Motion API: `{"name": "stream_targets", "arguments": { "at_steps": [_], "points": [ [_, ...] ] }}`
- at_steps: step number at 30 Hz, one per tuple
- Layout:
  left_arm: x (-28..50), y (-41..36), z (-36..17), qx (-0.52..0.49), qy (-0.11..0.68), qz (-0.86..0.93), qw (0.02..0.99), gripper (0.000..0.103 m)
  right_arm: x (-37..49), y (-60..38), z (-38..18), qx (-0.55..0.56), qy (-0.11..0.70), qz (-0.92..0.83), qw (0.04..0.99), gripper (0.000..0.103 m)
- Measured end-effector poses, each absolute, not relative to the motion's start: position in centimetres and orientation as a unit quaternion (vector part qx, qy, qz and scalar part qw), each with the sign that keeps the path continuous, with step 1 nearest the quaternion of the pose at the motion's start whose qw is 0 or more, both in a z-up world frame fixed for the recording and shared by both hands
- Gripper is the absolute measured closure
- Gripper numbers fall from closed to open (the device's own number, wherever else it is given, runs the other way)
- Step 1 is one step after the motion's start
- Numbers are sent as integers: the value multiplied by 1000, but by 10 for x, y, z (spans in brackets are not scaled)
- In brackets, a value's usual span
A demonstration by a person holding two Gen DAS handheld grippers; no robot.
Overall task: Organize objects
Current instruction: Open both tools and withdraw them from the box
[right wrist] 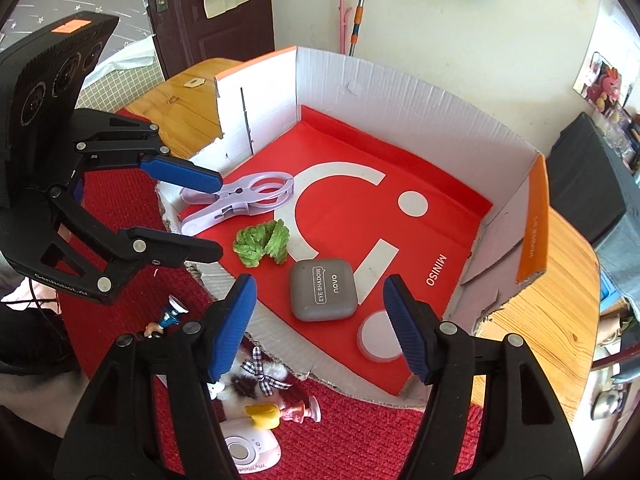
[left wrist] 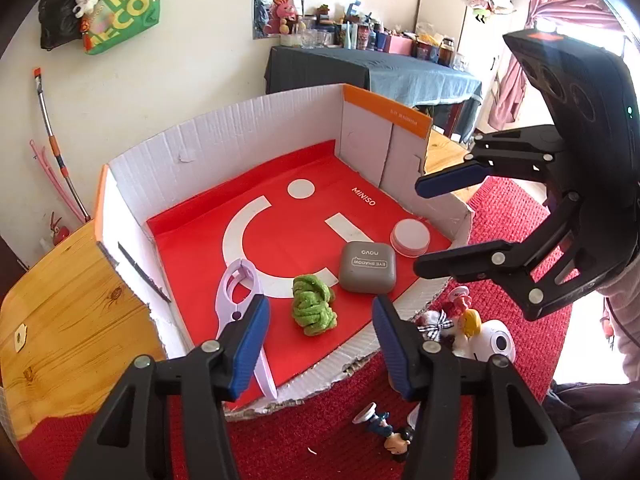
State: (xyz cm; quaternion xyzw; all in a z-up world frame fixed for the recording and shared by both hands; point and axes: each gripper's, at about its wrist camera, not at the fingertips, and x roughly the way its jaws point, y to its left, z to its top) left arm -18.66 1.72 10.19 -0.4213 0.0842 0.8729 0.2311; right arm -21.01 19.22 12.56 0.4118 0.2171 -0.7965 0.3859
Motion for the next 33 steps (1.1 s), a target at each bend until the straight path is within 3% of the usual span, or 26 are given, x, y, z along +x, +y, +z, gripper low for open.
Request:
{"name": "stream_targets", "arguments": {
  "at_steps": [11,22,33],
  "points": [
    [-160,11,113,-377,54,900,210,40,-183,210,138,372,180,-838,357,27],
    [-137,10,113,-342,19,922,180,27,-152,236,141,349,128,-872,319,18],
    [-106,8,99,-318,-1,939,132,13,-123,257,118,334,87,-901,263,17]
  ]
}}
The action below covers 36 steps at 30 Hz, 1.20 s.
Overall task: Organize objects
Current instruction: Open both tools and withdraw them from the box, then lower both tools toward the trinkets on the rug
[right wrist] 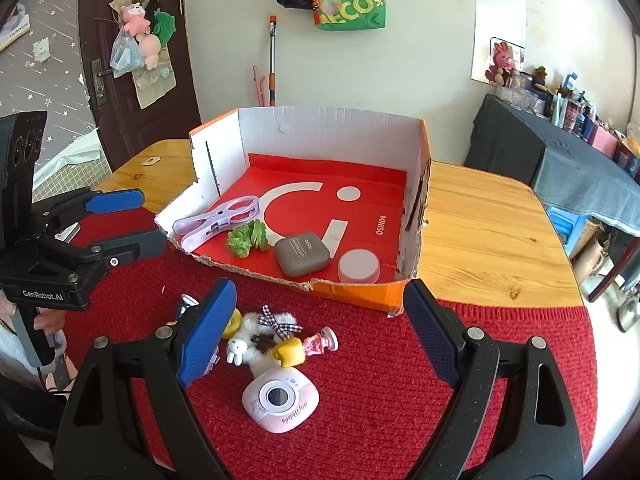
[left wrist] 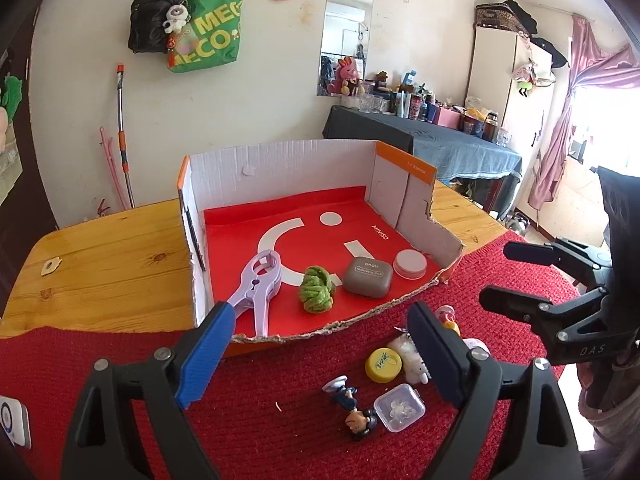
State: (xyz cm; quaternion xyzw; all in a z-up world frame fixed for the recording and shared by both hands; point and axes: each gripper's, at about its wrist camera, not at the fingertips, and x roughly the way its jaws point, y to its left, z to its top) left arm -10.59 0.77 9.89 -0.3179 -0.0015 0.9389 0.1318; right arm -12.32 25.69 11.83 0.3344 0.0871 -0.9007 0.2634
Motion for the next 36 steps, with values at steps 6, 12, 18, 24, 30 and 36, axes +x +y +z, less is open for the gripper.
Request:
{"name": "stream_targets", "arguments": {
  "at_steps": [6,12,18,24,30,36],
  "points": [
    [-88,-1,82,-315,-24,944,93,9,-107,267,89,340,68,-910,228,17],
    [-78,-3,57,-335,-34,939,69,8,-92,274,70,344,51,-911,220,17],
    [-75,-1,37,-361,-40,929,66,8,-84,268,61,346,65,-910,218,17],
    [-74,4,29,-375,-26,925,65,8,-81,264,53,350,70,-909,216,17],
    [-76,9,23,-393,-9,917,71,8,-78,263,47,353,74,-908,215,17],
    [-78,15,18,-404,15,912,66,8,-77,258,42,354,90,-906,213,17]
  ]
}}
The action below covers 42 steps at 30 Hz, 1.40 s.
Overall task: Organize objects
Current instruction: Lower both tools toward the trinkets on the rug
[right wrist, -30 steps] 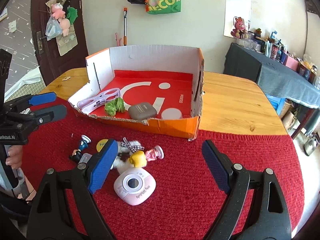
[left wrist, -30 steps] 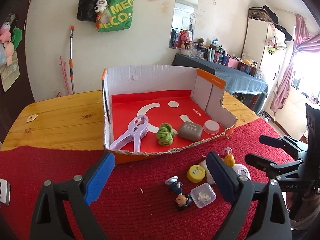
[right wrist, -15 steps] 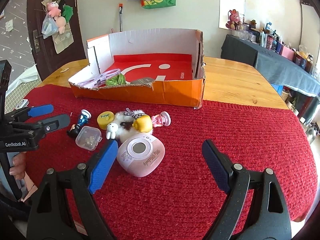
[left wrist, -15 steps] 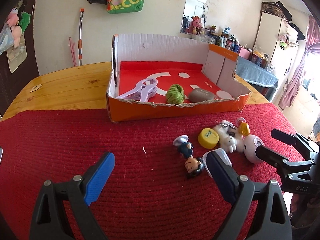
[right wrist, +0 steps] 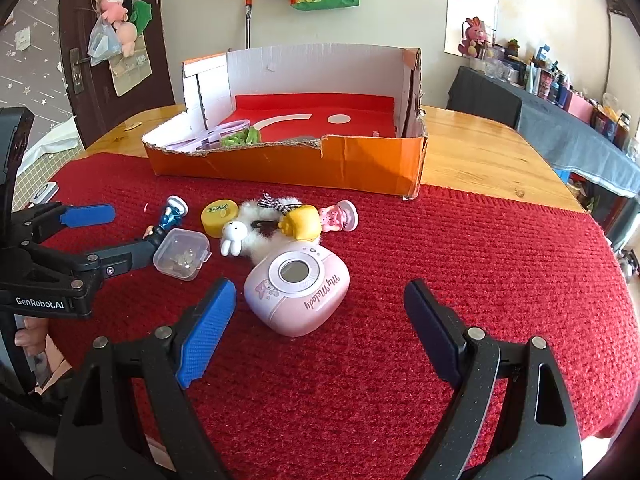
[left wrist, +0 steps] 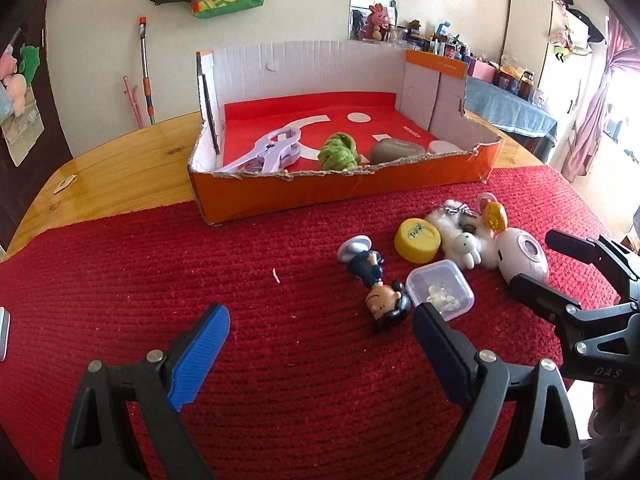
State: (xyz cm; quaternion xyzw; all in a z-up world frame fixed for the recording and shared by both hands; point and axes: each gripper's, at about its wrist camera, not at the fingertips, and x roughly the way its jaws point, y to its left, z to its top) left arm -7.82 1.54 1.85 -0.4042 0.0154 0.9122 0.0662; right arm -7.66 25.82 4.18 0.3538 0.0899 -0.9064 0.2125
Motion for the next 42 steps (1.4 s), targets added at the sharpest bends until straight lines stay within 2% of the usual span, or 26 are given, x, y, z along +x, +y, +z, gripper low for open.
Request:
{"name": "stream_targets", "arguments": {
  "at_steps": [13,19,31,42],
  "points": [
    [-80,-7,24,-404,27,914,35,8,-89,278,42,359,75,-912,186,17],
    [-79,-3,24,-405,28,912,53,8,-95,287,42,369,48,-909,188,17],
    [-89,3,20,-410,46,909,53,9,-96,279,42,368,56,-908,193,17],
    [-98,10,20,-414,36,903,111,26,-103,279,41,375,43,-907,189,17]
  ]
}}
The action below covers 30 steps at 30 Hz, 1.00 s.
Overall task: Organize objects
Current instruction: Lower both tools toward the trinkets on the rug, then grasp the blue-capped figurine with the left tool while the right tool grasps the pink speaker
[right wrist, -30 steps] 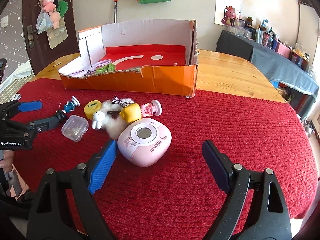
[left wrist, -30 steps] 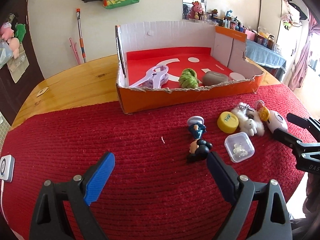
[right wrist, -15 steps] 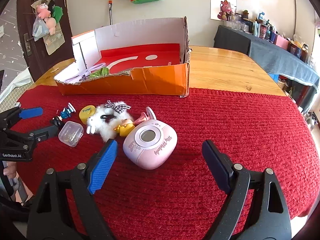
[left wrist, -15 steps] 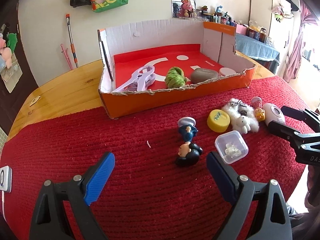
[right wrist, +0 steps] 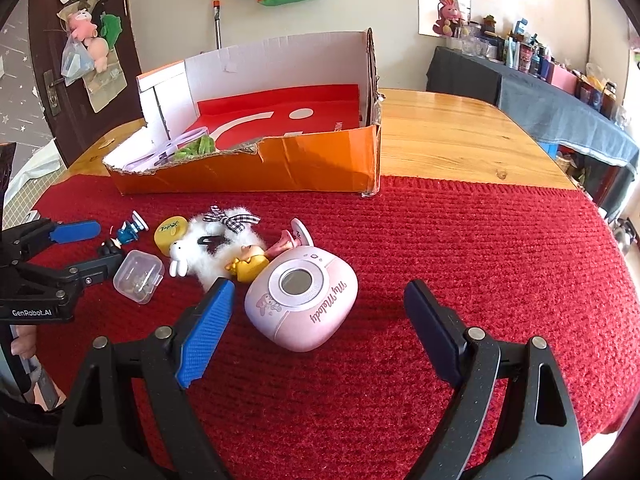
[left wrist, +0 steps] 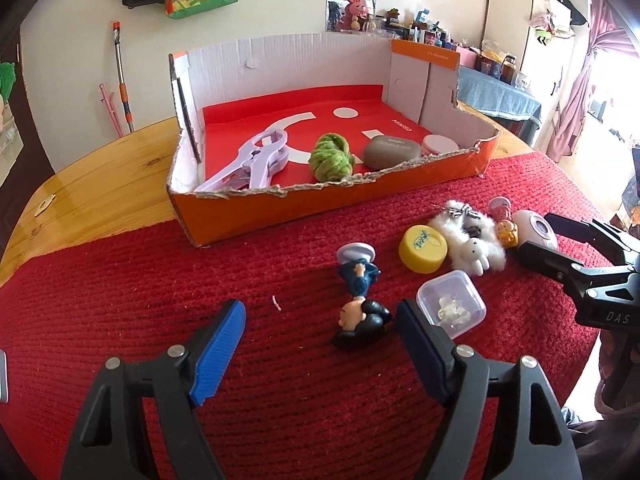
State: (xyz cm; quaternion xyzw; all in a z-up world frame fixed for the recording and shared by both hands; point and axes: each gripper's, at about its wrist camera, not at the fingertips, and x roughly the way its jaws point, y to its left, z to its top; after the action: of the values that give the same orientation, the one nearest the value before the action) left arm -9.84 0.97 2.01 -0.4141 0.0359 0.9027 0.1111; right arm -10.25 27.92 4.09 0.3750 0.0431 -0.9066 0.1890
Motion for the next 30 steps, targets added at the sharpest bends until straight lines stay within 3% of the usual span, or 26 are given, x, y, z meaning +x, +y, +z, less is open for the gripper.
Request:
{"name": "stream_targets", "arguments": {
  "at_steps": [8,11,13,17,30],
  "points": [
    [-101,18,20,-403,36,903,143,48,-102,273,38,369,57,-908,191,18],
    [-99,22,21,-399,38,902,159,62,-101,272,37,368,62,-907,196,26],
    [-98,24,21,-399,35,899,175,78,-101,270,37,369,65,-905,200,36],
    [-98,24,21,-397,33,899,182,78,-99,270,38,364,66,-905,211,49],
    [-89,23,34,-380,27,907,180,78,-95,276,50,356,57,-906,223,49]
  ]
}}
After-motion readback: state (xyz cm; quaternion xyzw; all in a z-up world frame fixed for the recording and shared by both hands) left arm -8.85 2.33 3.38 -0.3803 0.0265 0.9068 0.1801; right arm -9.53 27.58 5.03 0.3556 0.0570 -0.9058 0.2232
